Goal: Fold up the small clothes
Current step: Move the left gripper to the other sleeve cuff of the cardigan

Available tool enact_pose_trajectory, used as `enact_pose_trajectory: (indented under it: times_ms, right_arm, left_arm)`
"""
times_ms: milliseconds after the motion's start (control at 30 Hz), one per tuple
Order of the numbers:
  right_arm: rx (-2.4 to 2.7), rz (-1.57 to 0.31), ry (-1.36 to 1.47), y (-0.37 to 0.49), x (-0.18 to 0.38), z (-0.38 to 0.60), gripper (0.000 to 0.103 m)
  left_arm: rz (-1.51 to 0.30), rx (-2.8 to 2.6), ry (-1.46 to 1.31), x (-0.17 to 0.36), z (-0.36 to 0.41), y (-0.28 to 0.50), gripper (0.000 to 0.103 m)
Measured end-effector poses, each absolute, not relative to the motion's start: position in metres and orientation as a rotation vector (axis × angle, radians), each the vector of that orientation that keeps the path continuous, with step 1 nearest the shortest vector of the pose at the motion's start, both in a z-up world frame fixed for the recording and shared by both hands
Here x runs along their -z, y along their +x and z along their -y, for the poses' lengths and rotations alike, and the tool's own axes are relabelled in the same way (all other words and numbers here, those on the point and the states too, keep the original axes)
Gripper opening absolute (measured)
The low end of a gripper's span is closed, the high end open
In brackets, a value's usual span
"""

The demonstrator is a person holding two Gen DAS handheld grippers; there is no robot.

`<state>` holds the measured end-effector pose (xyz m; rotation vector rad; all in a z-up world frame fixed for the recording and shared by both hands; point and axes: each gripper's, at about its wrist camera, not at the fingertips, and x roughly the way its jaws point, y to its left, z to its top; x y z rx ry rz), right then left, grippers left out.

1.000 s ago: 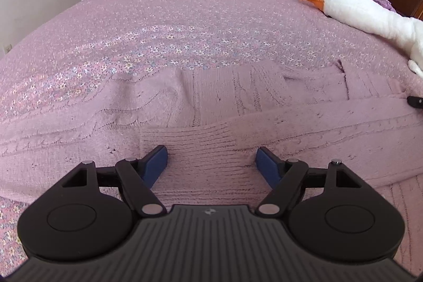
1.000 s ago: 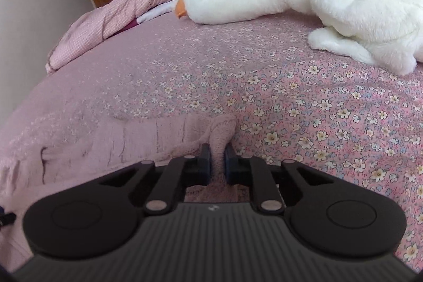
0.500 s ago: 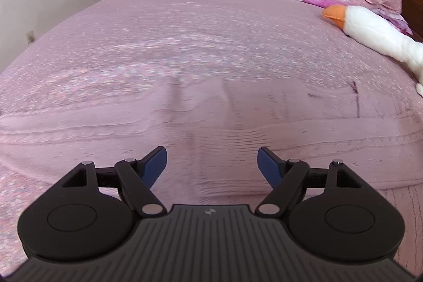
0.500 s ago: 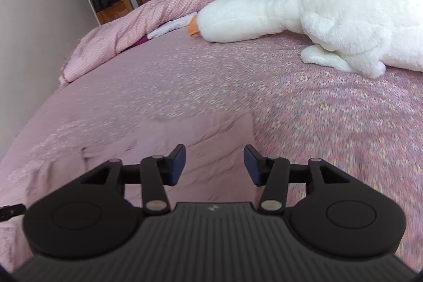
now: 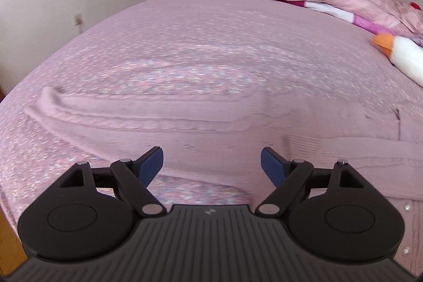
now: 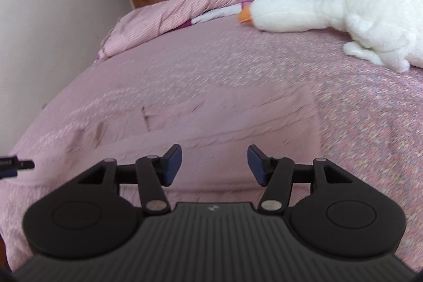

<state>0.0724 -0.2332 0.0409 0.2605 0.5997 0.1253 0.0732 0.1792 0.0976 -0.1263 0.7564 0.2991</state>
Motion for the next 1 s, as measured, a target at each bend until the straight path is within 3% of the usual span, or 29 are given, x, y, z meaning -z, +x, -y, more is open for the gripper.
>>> enact_pose_trajectory:
  times_ms: [333,467,733,1000]
  right_arm:
    - [-0.126,-0.681,0.246,0.069,-0.020,0.210,0.058]
    - [-0.108,-0.699,0.242,0.066,-0.013,0.205,0.066]
    - [-0.089,-0.733,0.225,0.065,-0.003,0.198,0.066]
    - [-0.074,-0.745,0.219,0.069,0.002,0.196,0.066]
  left_arm:
    - [-0.765,-0.436,-0.225,-0.085,-0.240,0.068,0.086]
    - [-0.765,-0.470,-0.298,-0.075,-0.266,0.070,0.086]
    - [-0.758,-0.548,-0.465,-0.053,-0.309,0.081,0.086]
    - [-0.730,-0.610,-0.444,-0.041,-0.324,0.095,0.090]
